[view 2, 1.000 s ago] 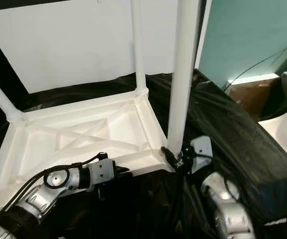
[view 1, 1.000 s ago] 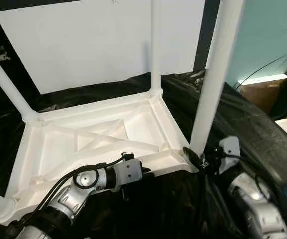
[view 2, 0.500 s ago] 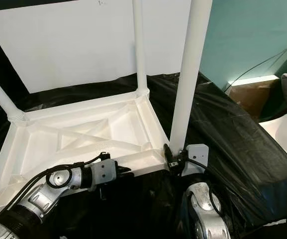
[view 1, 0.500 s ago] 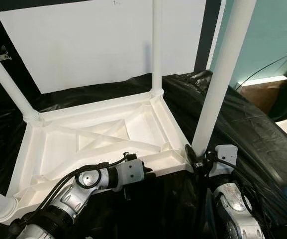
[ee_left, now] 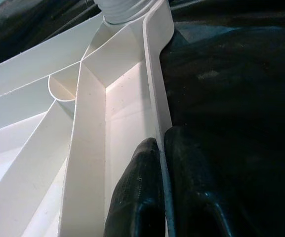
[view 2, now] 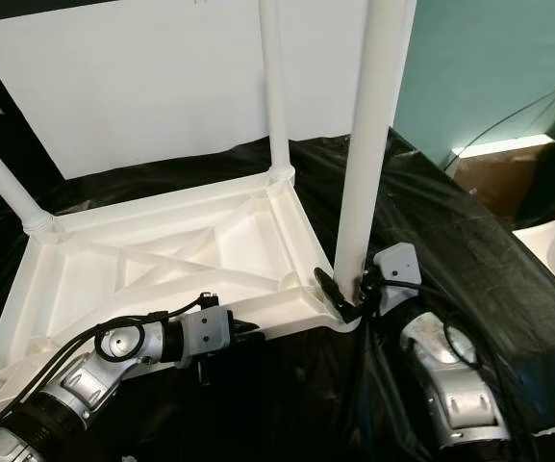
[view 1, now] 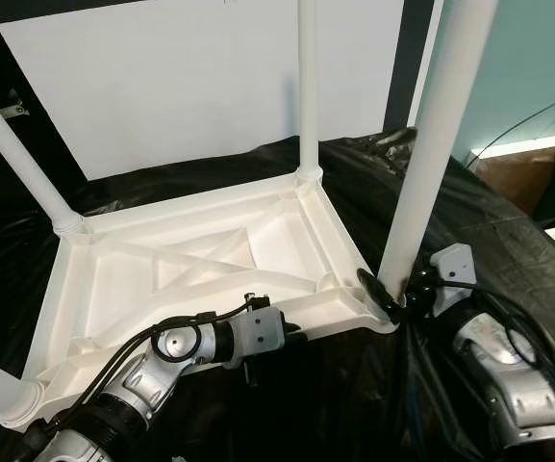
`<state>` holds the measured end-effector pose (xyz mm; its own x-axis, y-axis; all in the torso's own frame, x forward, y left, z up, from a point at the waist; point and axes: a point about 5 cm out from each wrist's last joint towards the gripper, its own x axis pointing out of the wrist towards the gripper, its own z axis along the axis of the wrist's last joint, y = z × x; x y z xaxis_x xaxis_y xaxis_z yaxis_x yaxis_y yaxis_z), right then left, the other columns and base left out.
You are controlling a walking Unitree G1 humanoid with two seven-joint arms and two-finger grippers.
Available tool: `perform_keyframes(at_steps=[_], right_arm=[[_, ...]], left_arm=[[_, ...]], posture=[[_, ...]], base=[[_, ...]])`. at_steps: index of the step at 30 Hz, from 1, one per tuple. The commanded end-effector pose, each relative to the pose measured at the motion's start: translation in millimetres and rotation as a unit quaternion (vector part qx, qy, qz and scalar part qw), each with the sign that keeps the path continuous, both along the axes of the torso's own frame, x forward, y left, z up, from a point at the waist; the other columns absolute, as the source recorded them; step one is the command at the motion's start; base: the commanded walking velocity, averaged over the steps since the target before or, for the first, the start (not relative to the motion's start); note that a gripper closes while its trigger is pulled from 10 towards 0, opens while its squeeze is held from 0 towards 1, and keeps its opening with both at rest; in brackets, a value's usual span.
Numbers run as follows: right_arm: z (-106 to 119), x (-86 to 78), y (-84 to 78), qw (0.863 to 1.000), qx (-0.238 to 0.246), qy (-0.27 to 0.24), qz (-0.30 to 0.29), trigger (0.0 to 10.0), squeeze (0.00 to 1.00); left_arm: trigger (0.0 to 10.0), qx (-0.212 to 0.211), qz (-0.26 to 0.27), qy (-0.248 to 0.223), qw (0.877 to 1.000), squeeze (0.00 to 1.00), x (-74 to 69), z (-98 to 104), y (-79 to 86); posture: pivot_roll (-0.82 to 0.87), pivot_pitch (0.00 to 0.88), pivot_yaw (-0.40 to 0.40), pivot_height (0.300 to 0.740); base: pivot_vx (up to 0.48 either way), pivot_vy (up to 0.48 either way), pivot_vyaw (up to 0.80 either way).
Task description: Building children table
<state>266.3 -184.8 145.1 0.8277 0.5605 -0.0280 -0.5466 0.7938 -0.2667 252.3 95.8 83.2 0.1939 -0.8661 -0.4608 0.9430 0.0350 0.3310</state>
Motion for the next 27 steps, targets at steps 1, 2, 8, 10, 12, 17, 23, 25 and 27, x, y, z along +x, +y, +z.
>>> perform_keyframes(at_steps=[1, 2, 8, 10, 12, 17, 23, 25, 27], right_arm=[[-3.7, 0.4, -0.1, 1.000, 0.004, 0.013, 0.005, 10.0, 0.00], [-5.3, 2.5, -0.9, 0.998, -0.024, 0.035, 0.045, 10.0, 0.00], [-8.0, 1.6, -2.6, 0.992, -0.033, 0.078, 0.094, 0.0, 0.00], [-8.7, 0.9, -6.1, 0.987, -0.014, 0.110, 0.115, 0.0, 0.00], [-7.3, 2.5, -8.8, 0.987, -0.002, 0.116, 0.114, 0.0, 0.00], [-4.6, 6.1, -13.9, 0.986, 0.024, 0.125, 0.106, 0.0, 0.00], [-26.7, -15.9, 7.7, 0.966, 0.118, 0.197, 0.121, 0.0, 0.00], [-37.1, -27.5, 23.6, 0.967, 0.141, 0.189, 0.097, 0.0, 0.00], [-44.6, -36.6, 39.7, 0.972, 0.182, 0.146, -0.002, 0.0, 0.00]], left_arm=[[10.0, 0.089, -0.006, 0.112, 0.990, 0.00, -22.1, -44.4, 21.3], [10.0, 0.088, -0.004, 0.112, 0.990, 0.00, -22.4, -44.9, 21.6], [10.0, 0.087, -0.002, 0.112, 0.990, 0.00, -23.0, -45.2, 22.0], [10.0, 0.086, 0.000, 0.112, 0.990, 0.00, -23.8, -45.3, 22.9], [10.0, 0.086, 0.001, 0.112, 0.990, 0.00, -23.9, -45.4, 23.2], [10.0, 0.086, 0.003, 0.113, 0.990, 0.00, -24.6, -45.5, 24.8], [10.0, 0.085, 0.001, 0.114, 0.990, 0.00, -24.5, -44.3, 25.1], [10.0, 0.086, 0.000, 0.113, 0.990, 0.00, -24.3, -43.6, 25.3], [10.0, 0.086, 0.001, 0.112, 0.990, 0.00, -23.9, -42.7, 25.9]], posture=[[-0.07, 0.011, 0.018, 0.740], [-0.07, 0.009, 0.015, 0.740], [-0.06, 0.008, 0.010, 0.740], [-0.05, 0.008, 0.008, 0.740], [-0.05, 0.008, 0.008, 0.740], [-0.05, 0.006, 0.008, 0.740], [-0.06, 0.006, 0.013, 0.740], [-0.05, 0.007, 0.010, 0.740], [-0.05, 0.008, 0.011, 0.740]], base=[[0.000, 0.000, 0.00], [0.000, 0.000, 0.00], [0.000, 0.000, 0.00], [0.000, 0.000, 0.00], [0.000, 0.000, 0.00], [0.000, 0.000, 0.00], [0.000, 0.000, 0.00], [0.000, 0.000, 0.00], [0.000, 0.000, 0.00]])
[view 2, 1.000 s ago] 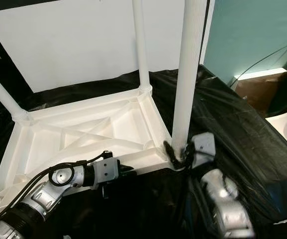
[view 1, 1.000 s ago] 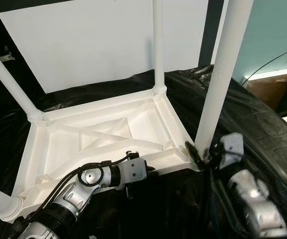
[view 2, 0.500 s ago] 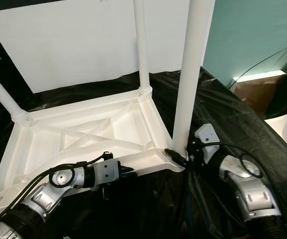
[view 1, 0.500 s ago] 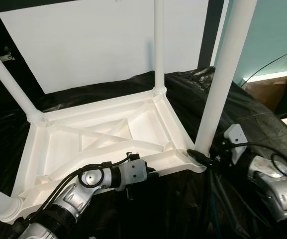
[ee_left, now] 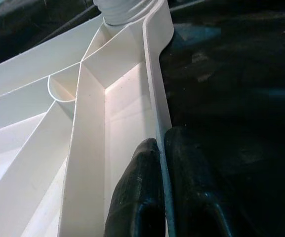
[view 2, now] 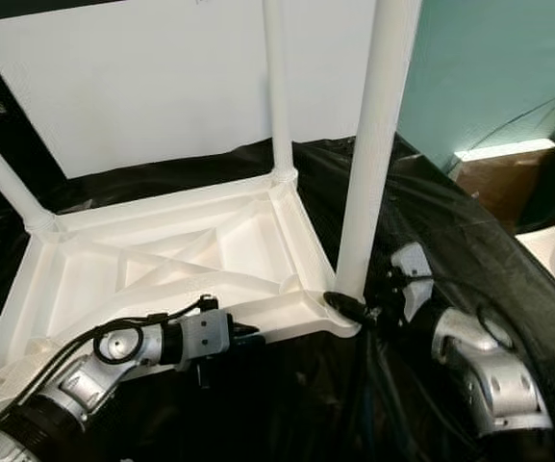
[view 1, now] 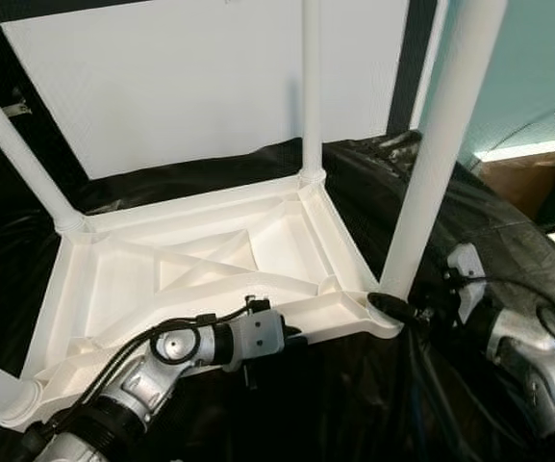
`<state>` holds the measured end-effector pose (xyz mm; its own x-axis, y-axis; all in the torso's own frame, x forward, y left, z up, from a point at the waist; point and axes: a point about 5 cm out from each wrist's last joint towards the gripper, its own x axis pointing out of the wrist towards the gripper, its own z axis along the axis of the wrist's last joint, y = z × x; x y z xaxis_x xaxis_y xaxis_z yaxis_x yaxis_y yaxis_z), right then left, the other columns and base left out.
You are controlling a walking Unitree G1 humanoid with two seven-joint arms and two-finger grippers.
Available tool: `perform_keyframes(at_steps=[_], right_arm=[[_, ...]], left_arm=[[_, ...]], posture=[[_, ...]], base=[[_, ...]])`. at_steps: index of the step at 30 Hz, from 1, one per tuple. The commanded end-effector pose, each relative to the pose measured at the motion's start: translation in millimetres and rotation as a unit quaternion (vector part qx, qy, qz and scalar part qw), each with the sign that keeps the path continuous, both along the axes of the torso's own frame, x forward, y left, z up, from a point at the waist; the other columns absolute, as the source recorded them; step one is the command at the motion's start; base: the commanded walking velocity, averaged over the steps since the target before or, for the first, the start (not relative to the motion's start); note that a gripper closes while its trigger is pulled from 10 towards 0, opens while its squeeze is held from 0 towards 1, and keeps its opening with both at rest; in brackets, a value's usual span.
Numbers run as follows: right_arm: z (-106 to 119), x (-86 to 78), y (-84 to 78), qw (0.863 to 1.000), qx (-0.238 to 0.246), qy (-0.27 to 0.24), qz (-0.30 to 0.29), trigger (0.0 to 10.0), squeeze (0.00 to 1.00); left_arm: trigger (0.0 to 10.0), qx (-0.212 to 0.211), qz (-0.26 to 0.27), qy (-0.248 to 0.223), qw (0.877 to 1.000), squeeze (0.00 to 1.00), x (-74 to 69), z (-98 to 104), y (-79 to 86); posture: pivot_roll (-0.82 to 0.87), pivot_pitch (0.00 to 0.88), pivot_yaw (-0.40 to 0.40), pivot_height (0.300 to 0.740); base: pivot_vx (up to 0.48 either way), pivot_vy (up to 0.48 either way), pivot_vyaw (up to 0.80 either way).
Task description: Building children table
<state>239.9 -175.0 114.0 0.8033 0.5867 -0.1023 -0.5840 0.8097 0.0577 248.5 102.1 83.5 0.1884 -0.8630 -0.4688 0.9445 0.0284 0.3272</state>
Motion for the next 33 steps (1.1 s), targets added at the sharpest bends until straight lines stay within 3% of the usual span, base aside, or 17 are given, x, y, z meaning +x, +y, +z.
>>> perform_keyframes(at_steps=[1, 4, 6, 8, 10, 13, 14, 16, 17, 19, 20, 23, 25, 26, 27, 30, 33], right_arm=[[-13.5, -10.2, 30.0, 0.997, 0.069, 0.025, -0.015, 0.0, 0.00], [-14.5, -8.9, 29.5, 0.993, 0.077, 0.014, -0.082, 0.0, 0.00], [-16.4, -3.0, 17.1, 0.973, 0.064, 0.001, -0.220, 0.0, 0.00], [-16.4, -3.0, 17.1, 0.973, 0.064, 0.001, -0.220, 0.0, 0.00], [-17.2, 0.3, 5.4, 0.950, 0.045, -0.004, -0.309, 0.0, 0.00], [-14.2, 1.4, 5.2, 0.941, 0.030, -0.010, -0.336, 0.0, 0.00], [-12.7, 1.4, 6.8, 0.943, 0.026, -0.013, -0.331, 2.4, 0.00], [-11.7, 1.4, 7.9, 0.944, 0.024, -0.015, -0.328, 2.4, 0.00], [-10.3, -0.3, 10.0, 0.946, 0.017, -0.026, -0.323, 10.0, 0.45], [-9.9, -0.8, 10.4, 0.946, 0.016, -0.029, -0.323, 10.0, 0.45], [-8.4, -0.2, 11.1, 0.950, 0.019, -0.033, -0.311, 10.0, 1.00], [-7.3, 1.0, 12.8, 0.953, 0.022, -0.035, -0.299, 10.0, 1.00], [-3.3, 5.2, 16.2, 0.965, 0.014, -0.048, -0.258, 10.0, 1.00], [3.5, 10.8, 17.8, 0.975, -0.005, -0.073, -0.212, 10.0, 0.00], [10.5, 16.0, 17.7, 0.982, -0.027, -0.096, -0.161, 10.0, 0.00], [16.9, 19.9, 16.4, 0.985, -0.049, -0.114, -0.116, 10.0, 0.00], [27.9, 24.5, 10.3, 0.980, -0.134, -0.143, 0.011, 10.0, 0.00]], left_arm=[[10.0, 0.082, 0.003, 0.110, 0.991, 0.00, -20.0, -42.9, 19.5], [10.0, 0.083, 0.003, 0.110, 0.990, 0.00, -20.1, -42.7, 19.9], [10.0, 0.085, 0.002, 0.112, 0.990, 0.00, -20.3, -42.1, 20.8], [10.0, 0.085, 0.002, 0.112, 0.990, 0.00, -20.3, -42.1, 20.8], [10.0, 0.088, -0.002, 0.112, 0.990, 0.00, -20.1, -41.7, 21.1], [10.0, 0.090, -0.004, 0.111, 0.990, 0.00, -19.6, -41.5, 20.4], [10.0, 0.090, -0.004, 0.111, 0.990, 0.00, -19.5, -41.5, 19.9], [10.0, 0.090, -0.004, 0.111, 0.990, 0.00, -19.5, -41.4, 19.6], [10.0, 0.090, -0.006, 0.113, 0.990, 0.00, -19.8, -41.6, 19.1], [10.0, 0.090, -0.007, 0.114, 0.989, 0.00, -20.0, -41.6, 19.1], [10.0, 0.090, -0.008, 0.115, 0.989, 0.00, -20.0, -41.8, 18.8], [10.0, 0.090, -0.008, 0.115, 0.989, 0.00, -19.8, -41.9, 18.5], [10.0, 0.091, -0.007, 0.116, 0.989, 0.00, -19.5, -42.3, 18.4], [10.0, 0.091, -0.007, 0.116, 0.989, 0.00, -19.1, -42.5, 18.3], [10.0, 0.091, -0.007, 0.116, 0.989, 0.00, -18.7, -42.8, 18.3], [10.0, 0.092, -0.007, 0.116, 0.989, 0.00, -18.6, -43.0, 18.5], [10.0, 0.094, -0.008, 0.116, 0.989, 0.00, -18.5, -43.8, 19.1]], posture=[[-0.05, 0.008, 0.011, 0.740], [-0.05, 0.008, 0.014, 0.740], [-0.05, 0.011, 0.021, 0.740], [-0.05, 0.011, 0.021, 0.740], [-0.05, 0.013, 0.024, 0.740], [-0.05, 0.015, 0.024, 0.740], [-0.06, 0.014, 0.025, 0.740], [-0.06, 0.014, 0.025, 0.740], [-0.06, 0.014, 0.025, 0.740], [-0.06, 0.014, 0.025, 0.740], [-0.06, 0.013, 0.024, 0.740], [-0.06, 0.012, 0.023, 0.740], [-0.06, 0.011, 0.023, 0.740], [-0.07, 0.011, 0.024, 0.740], [-0.07, 0.010, 0.026, 0.740], [-0.07, 0.010, 0.026, 0.740], [-0.07, 0.008, 0.027, 0.740]], base=[[0.000, 0.000, 0.00], [0.000, 0.000, 0.00], [0.000, 0.000, 0.00], [0.000, 0.000, 0.00], [0.000, 0.000, 0.00], [0.000, 0.000, 0.00], [0.000, 0.000, 0.00], [0.000, 0.000, 0.00], [0.000, 0.000, 0.00], [0.000, 0.000, 0.00], [0.000, 0.000, 0.00], [0.000, 0.000, 0.00], [0.000, 0.000, 0.00], [0.000, 0.000, 0.00], [0.000, 0.000, 0.00], [0.000, 0.000, 0.00], [0.000, 0.000, 0.00]])
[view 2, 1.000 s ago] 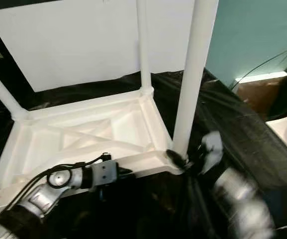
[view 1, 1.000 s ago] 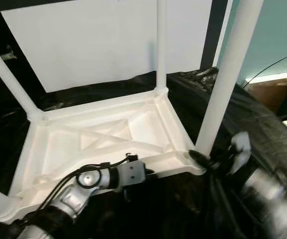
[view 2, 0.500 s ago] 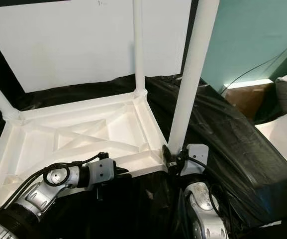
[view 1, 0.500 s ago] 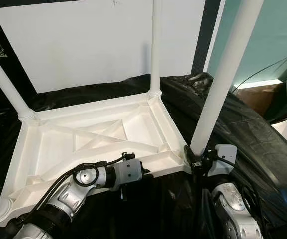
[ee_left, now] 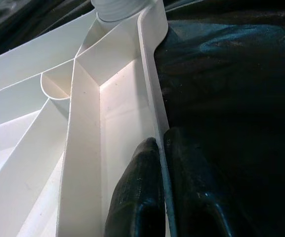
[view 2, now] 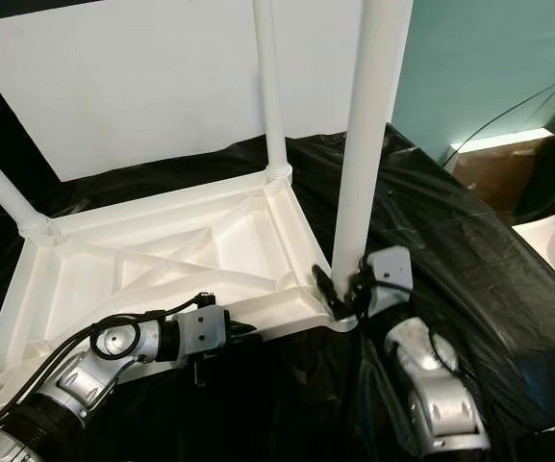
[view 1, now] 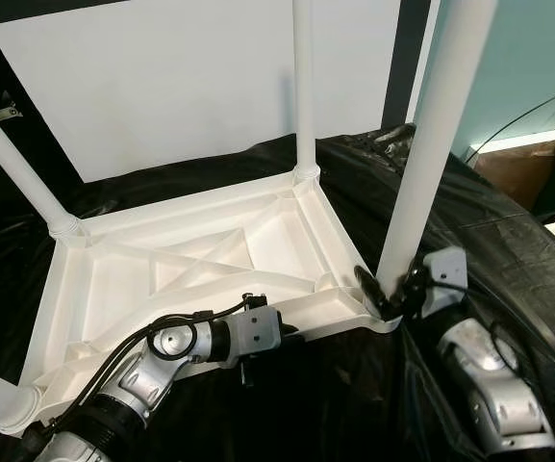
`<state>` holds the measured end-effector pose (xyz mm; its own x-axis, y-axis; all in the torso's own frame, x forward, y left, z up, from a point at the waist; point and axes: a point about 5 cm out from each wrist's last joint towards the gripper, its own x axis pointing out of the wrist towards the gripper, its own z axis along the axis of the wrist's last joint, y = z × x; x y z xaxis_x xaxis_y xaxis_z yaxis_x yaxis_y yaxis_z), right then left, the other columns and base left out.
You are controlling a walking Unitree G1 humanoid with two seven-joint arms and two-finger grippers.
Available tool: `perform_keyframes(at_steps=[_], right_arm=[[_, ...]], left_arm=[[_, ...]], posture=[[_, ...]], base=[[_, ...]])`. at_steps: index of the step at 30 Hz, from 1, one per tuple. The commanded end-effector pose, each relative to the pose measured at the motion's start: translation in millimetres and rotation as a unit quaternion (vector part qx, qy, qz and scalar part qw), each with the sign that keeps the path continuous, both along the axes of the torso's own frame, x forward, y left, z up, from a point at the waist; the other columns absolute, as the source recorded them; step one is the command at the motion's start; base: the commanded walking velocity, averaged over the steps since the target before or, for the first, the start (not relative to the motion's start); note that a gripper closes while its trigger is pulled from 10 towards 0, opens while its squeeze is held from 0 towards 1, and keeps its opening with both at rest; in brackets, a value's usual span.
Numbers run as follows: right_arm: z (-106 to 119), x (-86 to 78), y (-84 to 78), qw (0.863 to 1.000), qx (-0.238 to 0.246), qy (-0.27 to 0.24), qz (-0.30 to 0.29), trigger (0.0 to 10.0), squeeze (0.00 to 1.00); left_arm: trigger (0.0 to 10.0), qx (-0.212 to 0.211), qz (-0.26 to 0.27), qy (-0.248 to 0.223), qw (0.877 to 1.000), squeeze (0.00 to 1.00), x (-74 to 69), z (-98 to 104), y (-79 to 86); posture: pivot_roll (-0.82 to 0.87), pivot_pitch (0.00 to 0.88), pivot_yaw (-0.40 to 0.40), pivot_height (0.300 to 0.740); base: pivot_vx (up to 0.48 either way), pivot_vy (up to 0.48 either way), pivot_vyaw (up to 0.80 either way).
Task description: Building children table
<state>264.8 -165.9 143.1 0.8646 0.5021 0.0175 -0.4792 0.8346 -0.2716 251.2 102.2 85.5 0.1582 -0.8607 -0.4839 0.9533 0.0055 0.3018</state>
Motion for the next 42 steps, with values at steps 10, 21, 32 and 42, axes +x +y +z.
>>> perform_keyframes(at_steps=[10, 21, 32, 42], right_arm=[[-5.7, 4.3, -15.1, 0.977, -0.119, 0.075, 0.158, 7.8, 0.00], [-5.7, 10.7, -28.1, 0.972, -0.127, 0.098, 0.172, 0.0, 0.00], [-16.9, -1.4, 0.5, 0.997, 0.068, 0.041, 0.014, 0.0, 0.00], [-38.3, -13.4, 10.6, 0.968, 0.120, 0.033, -0.220, 0.0, 0.00]], left_arm=[[10.0, 0.087, 0.008, 0.101, 0.991, 0.00, -21.0, -46.7, 20.3], [10.0, 0.085, 0.012, 0.100, 0.991, 0.00, -21.1, -47.0, 21.6], [10.0, 0.088, 0.008, 0.102, 0.991, 0.00, -22.0, -48.0, 22.4], [10.0, 0.095, 0.006, 0.103, 0.990, 0.00, -22.9, -48.1, 24.5]], posture=[[-0.05, 0.000, 0.014, 0.740], [-0.05, 0.000, 0.013, 0.740], [-0.05, 0.005, 0.023, 0.740], [-0.04, 0.014, 0.028, 0.740]], base=[[0.000, 0.000, 0.00], [0.000, 0.000, 0.00], [0.000, 0.000, 0.00], [0.000, 0.000, 0.00]])
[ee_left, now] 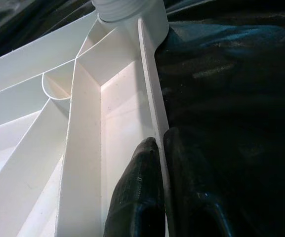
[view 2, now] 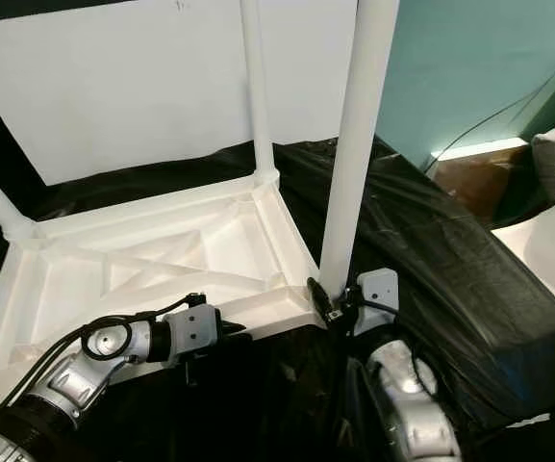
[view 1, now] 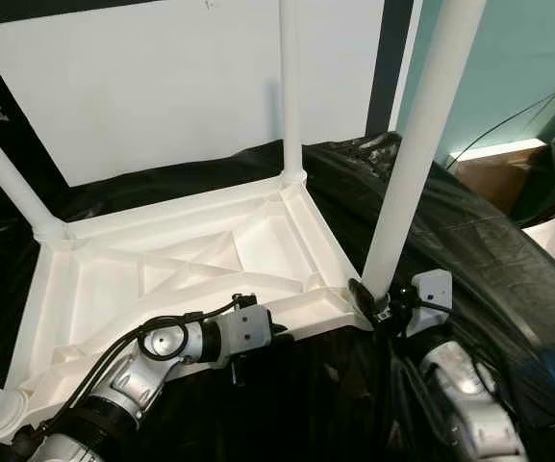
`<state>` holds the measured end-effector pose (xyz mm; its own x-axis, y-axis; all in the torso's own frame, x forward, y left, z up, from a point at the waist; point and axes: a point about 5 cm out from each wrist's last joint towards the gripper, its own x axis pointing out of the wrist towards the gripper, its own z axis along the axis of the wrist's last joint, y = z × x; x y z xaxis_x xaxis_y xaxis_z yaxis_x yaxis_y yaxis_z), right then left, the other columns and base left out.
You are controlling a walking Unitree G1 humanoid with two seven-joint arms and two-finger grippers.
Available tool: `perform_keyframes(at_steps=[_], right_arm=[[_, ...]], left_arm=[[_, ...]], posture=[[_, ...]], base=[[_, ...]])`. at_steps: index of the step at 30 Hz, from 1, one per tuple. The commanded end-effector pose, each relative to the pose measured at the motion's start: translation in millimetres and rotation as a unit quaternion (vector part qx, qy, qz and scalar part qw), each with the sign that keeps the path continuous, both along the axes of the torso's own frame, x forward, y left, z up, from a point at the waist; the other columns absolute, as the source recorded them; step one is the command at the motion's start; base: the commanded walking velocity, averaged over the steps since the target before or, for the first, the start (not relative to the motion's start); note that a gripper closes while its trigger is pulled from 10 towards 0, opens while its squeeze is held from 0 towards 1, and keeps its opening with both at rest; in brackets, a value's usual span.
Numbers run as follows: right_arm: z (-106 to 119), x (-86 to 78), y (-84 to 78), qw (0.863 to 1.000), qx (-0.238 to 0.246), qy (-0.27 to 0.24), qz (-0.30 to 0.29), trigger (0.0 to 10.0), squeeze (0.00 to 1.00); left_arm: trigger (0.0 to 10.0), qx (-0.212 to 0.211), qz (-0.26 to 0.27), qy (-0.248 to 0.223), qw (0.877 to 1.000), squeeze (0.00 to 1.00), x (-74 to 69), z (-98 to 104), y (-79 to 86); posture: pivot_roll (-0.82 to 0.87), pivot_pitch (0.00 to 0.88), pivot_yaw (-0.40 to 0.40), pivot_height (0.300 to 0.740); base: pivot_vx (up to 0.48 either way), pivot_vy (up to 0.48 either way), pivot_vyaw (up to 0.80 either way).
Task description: Building children table
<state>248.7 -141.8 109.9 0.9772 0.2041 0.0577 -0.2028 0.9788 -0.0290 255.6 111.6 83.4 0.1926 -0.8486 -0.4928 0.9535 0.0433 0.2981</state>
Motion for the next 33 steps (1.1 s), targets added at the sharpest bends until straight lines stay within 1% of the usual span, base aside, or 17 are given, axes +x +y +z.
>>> perform_keyframes(at_steps=[1, 3, 4, 5, 6, 8, 9, 11, 14, 15, 17, 19, 20, 21, 24, 32, 33], right_arm=[[-5.5, 2.2, -13.3, 0.997, -0.003, 0.015, -0.081, 0.0, 0.00], [-5.0, 1.6, -14.3, 0.995, -0.009, 0.013, -0.098, 0.0, 0.00], [-5.6, 1.9, -13.4, 0.995, -0.008, 0.018, -0.096, 3.5, 0.00], [-5.6, 1.9, -13.4, 0.995, -0.008, 0.018, -0.096, 3.5, 0.00], [-3.6, 2.0, -11.1, 0.997, -0.009, 0.012, -0.081, 10.0, 0.00], [-2.1, 1.9, -9.2, 0.997, -0.010, 0.007, -0.070, 10.0, 0.00], [1.3, 2.7, -6.4, 0.999, -0.003, 0.000, -0.044, 10.0, 1.00], [2.2, 3.2, -5.7, 0.999, -0.001, -0.001, -0.035, 10.0, 1.00], [13.9, 9.1, -3.9, 0.996, -0.022, -0.024, 0.080, 10.0, 1.00], [17.8, 14.2, -9.2, 0.990, -0.038, -0.020, 0.132, 10.0, 0.00], [24.0, 20.8, -20.8, 0.985, -0.045, -0.011, 0.164, 10.0, 0.00], [24.6, 21.2, -21.5, 0.985, -0.045, -0.011, 0.165, 10.0, 0.00], [29.5, 24.4, -30.5, 0.974, -0.076, 0.007, 0.214, 10.0, 0.00], [29.5, 24.4, -30.5, 0.974, -0.076, 0.007, 0.214, 10.0, 0.00], [30.4, 24.3, -41.2, 0.956, -0.105, 0.051, 0.270, 10.0, 0.00], [35.9, 32.0, -61.8, 0.948, -0.105, 0.082, 0.289, 10.0, 0.00], [40.1, 34.6, -64.3, 0.946, -0.103, 0.080, 0.298, 0.0, 0.00]], left_arm=[[10.0, 0.089, -0.015, 0.103, 0.991, 0.00, -27.5, -46.2, 15.4], [10.0, 0.089, -0.015, 0.104, 0.990, 0.00, -27.9, -46.2, 15.9], [10.0, 0.089, -0.015, 0.104, 0.991, 0.00, -27.9, -46.2, 15.7], [10.0, 0.089, -0.015, 0.104, 0.991, 0.00, -27.9, -46.2, 15.7], [10.0, 0.088, -0.015, 0.104, 0.991, 0.00, -28.1, -46.2, 15.2], [10.0, 0.087, -0.015, 0.105, 0.991, 0.00, -28.2, -46.2, 14.8], [10.0, 0.086, -0.016, 0.105, 0.991, 0.00, -28.2, -45.9, 14.0], [10.0, 0.086, -0.016, 0.105, 0.991, 0.00, -28.2, -45.8, 13.8], [10.0, 0.085, -0.017, 0.105, 0.991, 0.00, -28.3, -45.2, 13.6], [10.0, 0.086, -0.018, 0.105, 0.990, 0.00, -28.4, -45.7, 13.6], [10.0, 0.088, -0.023, 0.106, 0.990, 0.00, -28.9, -46.2, 12.8], [10.0, 0.088, -0.023, 0.106, 0.990, 0.00, -28.9, -46.2, 12.8], [10.0, 0.086, -0.023, 0.106, 0.990, 0.00, -28.8, -46.7, 11.8], [10.0, 0.086, -0.023, 0.106, 0.990, 0.00, -28.8, -46.7, 11.8], [10.0, 0.084, -0.022, 0.104, 0.991, 0.00, -28.4, -47.0, 10.7], [10.0, 0.084, -0.015, 0.103, 0.991, 0.00, -28.9, -46.5, 12.3], [10.0, 0.084, -0.014, 0.103, 0.991, 0.00, -29.2, -46.3, 13.0]], posture=[[-0.04, 0.014, 0.028, 0.740], [-0.04, 0.014, 0.028, 0.740], [-0.04, 0.010, 0.027, 0.740], [-0.04, 0.010, 0.027, 0.740], [-0.04, 0.011, 0.026, 0.740], [-0.04, 0.011, 0.026, 0.740], [-0.05, 0.014, 0.026, 0.740], [-0.05, 0.014, 0.026, 0.740], [-0.05, 0.020, 0.026, 0.740], [-0.06, 0.019, 0.030, 0.740], [-0.06, 0.018, 0.030, 0.740], [-0.06, 0.018, 0.030, 0.740], [-0.06, 0.015, 0.027, 0.740], [-0.06, 0.015, 0.027, 0.740], [-0.06, 0.012, 0.022, 0.740], [-0.04, 0.010, 0.018, 0.740], [-0.04, 0.008, 0.019, 0.740]], base=[[0.000, 0.000, 0.00], [0.000, 0.000, 0.00], [0.000, 0.000, 0.00], [0.000, 0.000, 0.00], [0.000, 0.000, 0.00], [0.000, 0.000, 0.00], [0.000, 0.000, 0.00], [0.000, 0.000, 0.00], [0.000, 0.000, 0.00], [0.000, 0.000, 0.00], [0.000, 0.000, 0.00], [0.000, 0.000, 0.00], [0.000, 0.000, 0.00], [0.000, 0.000, 0.00], [0.000, 0.000, 0.00], [0.000, 0.000, 0.00], [0.000, 0.000, 0.00]])
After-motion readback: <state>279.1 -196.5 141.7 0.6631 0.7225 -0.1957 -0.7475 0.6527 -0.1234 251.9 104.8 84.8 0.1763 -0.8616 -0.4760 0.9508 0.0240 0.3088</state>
